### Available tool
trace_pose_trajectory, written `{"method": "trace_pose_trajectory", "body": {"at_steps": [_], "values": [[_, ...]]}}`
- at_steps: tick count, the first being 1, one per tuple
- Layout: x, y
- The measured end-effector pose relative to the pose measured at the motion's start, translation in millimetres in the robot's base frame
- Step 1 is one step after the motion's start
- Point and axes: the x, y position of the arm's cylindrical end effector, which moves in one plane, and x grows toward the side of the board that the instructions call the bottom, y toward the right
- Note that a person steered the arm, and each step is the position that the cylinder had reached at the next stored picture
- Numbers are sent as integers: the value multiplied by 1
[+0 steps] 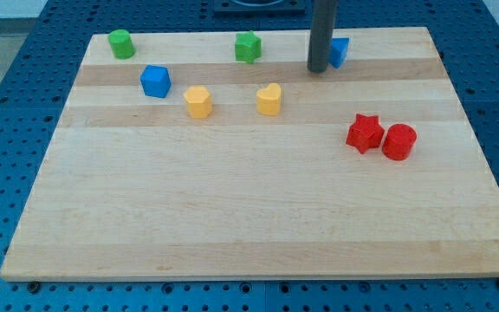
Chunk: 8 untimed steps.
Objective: Move the blue triangle towards the top right corner
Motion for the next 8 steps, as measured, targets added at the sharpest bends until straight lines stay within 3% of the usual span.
{"method": "trace_pose_trajectory", "body": {"at_steps": [5, 8], "values": [[-17, 30], [-24, 10]]}}
